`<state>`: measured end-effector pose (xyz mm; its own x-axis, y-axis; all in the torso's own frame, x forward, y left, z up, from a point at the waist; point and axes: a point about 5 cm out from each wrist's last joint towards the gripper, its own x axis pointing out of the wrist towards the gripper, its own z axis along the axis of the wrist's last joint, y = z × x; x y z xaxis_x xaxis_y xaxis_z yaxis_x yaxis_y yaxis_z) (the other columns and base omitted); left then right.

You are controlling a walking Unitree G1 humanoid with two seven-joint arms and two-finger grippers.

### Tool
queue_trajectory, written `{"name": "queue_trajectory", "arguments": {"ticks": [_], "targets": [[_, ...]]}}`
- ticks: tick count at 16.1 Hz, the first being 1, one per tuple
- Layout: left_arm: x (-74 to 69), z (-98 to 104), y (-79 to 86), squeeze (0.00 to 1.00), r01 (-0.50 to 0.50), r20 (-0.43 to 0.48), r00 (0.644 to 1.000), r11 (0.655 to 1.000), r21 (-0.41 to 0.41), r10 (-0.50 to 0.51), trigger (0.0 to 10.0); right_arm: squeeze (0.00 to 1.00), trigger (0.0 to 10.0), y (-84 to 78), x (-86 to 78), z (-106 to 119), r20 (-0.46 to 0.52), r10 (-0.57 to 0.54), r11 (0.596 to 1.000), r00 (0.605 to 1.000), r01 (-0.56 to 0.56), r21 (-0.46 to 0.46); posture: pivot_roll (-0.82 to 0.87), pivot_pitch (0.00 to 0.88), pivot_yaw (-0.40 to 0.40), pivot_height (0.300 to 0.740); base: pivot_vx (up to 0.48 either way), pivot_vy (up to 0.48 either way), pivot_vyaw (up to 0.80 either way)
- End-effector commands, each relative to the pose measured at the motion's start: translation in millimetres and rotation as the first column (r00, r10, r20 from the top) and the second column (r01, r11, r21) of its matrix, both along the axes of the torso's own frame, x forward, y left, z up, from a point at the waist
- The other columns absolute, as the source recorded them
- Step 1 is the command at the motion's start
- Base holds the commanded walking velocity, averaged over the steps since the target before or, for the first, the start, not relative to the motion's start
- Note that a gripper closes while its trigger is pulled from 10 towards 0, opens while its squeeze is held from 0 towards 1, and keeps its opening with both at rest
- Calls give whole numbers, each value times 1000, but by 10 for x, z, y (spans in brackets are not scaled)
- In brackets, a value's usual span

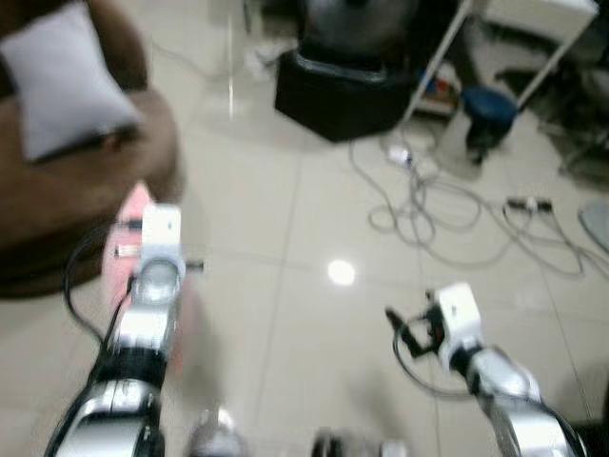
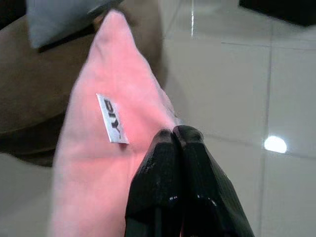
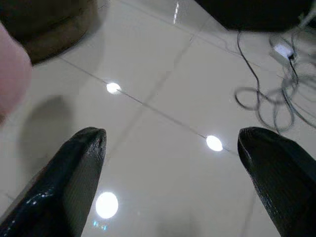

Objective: Move the pillow to the sofa from floor

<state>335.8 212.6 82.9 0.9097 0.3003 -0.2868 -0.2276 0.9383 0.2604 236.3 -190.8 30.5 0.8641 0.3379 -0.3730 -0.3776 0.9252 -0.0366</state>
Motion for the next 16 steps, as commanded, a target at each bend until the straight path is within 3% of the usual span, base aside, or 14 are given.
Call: {"name": "queue_trajectory", "arguments": {"ticks": [1, 4, 5, 6, 9, 12, 14, 16], "targets": [[68, 111, -43, 0, 15, 51, 999, 1000, 15, -16, 0, 0, 10000, -37, -30, 8, -2, -12, 1000, 1000, 12, 6, 208, 178, -167, 740, 465, 0, 0], [49, 66, -77, 0, 17, 55, 998, 1000, -3, -17, 0, 0, 10000, -32, -72, 39, 2, 1, 1000, 1000, -1, 19, 210, 178, -166, 740, 480, 0, 0], [51, 72, -117, 0, 28, 65, 997, 1000, 11, -29, 2784, 0, 10000, -35, -69, 52, 9, -1, 1000, 1000, 1, 24, 211, 175, -167, 740, 0, 0, 0], [60, 75, -155, 0, 44, 70, 997, 999, -3, -44, 10000, 0, 10000, -43, -81, 53, 10, 1, 1000, 1000, -1, 25, 212, 173, -168, 740, 0, 0, 0], [74, 112, -206, 0, 93, 107, 990, 995, -39, -88, 10000, 0, 10000, -54, -119, 54, 9, 2, 1000, 1000, -2, 28, 215, 174, -165, 740, 117, 0, 0], [53, 80, -219, 145, 90, 97, 992, 995, -46, -85, 10000, 0, 10000, -52, -190, 65, 16, 25, 999, 1000, -26, 29, 215, 176, -164, 740, 472, 0, 0], [45, 63, -219, 125, 80, 92, 993, 995, -61, -74, 10000, 0, 10000, -82, -211, 60, 8, 25, 999, 1000, -25, 24, 215, 178, -164, 740, 448, 0, 0], [45, 63, -221, 0, 87, 85, 993, 994, -59, -82, 10000, 0, 10000, -96, -217, 66, 6, 28, 1000, 1000, -28, 13, 216, 180, -165, 740, 418, 0, 0]]}}
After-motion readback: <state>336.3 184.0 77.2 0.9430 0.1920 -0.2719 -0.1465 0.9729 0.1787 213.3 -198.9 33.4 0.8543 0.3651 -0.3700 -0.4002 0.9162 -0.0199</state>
